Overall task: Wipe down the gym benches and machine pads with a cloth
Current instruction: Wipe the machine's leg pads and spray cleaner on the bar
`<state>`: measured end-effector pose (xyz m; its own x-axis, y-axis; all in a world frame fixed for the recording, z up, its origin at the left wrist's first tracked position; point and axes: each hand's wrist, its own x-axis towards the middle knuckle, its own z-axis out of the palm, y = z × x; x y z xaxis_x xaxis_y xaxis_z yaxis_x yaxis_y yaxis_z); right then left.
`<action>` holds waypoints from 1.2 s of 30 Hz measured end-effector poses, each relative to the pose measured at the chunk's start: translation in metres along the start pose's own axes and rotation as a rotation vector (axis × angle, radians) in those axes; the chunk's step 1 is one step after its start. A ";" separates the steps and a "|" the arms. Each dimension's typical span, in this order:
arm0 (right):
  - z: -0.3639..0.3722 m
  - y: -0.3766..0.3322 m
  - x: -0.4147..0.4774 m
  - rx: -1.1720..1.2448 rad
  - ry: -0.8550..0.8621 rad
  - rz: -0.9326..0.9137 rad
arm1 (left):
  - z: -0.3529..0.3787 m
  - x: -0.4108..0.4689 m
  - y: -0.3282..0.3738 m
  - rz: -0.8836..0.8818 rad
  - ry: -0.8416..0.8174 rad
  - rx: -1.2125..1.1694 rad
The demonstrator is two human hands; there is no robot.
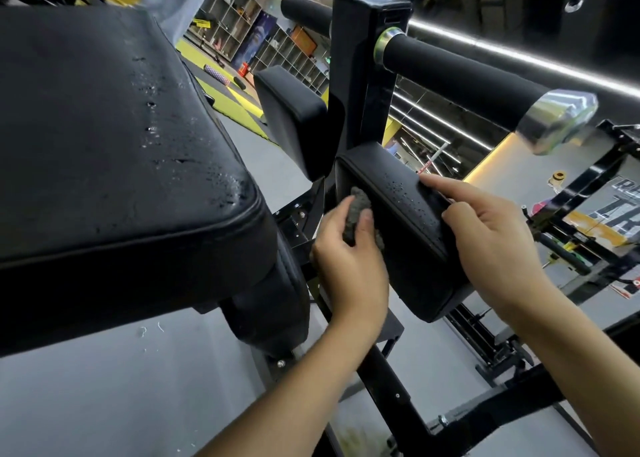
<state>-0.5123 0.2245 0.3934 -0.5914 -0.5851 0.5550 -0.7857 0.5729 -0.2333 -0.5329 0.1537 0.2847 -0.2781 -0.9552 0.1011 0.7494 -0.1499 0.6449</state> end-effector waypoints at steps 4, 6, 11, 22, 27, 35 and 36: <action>0.000 0.000 0.001 0.002 -0.005 -0.006 | 0.007 0.009 0.002 -0.079 0.055 -0.040; -0.001 -0.001 0.001 0.001 -0.009 -0.010 | -0.002 -0.017 0.005 -0.016 -0.010 -0.013; -0.001 0.002 0.001 0.005 0.019 -0.014 | 0.005 0.012 -0.012 -0.035 0.022 0.001; 0.000 0.009 0.004 -0.045 0.041 -0.054 | 0.011 0.020 -0.022 -0.083 0.070 -0.019; 0.003 0.010 0.001 -0.019 0.082 -0.086 | -0.004 -0.024 -0.021 -0.050 -0.065 -0.013; 0.007 0.012 -0.001 0.019 0.129 -0.112 | 0.002 -0.006 -0.038 -0.115 -0.078 -0.038; 0.007 0.013 -0.002 0.018 0.128 -0.111 | -0.002 -0.013 -0.038 -0.107 -0.109 -0.040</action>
<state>-0.5225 0.2288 0.3844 -0.4736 -0.5655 0.6753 -0.8488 0.4976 -0.1786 -0.5569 0.1715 0.2570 -0.4196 -0.9003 0.1161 0.7346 -0.2616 0.6261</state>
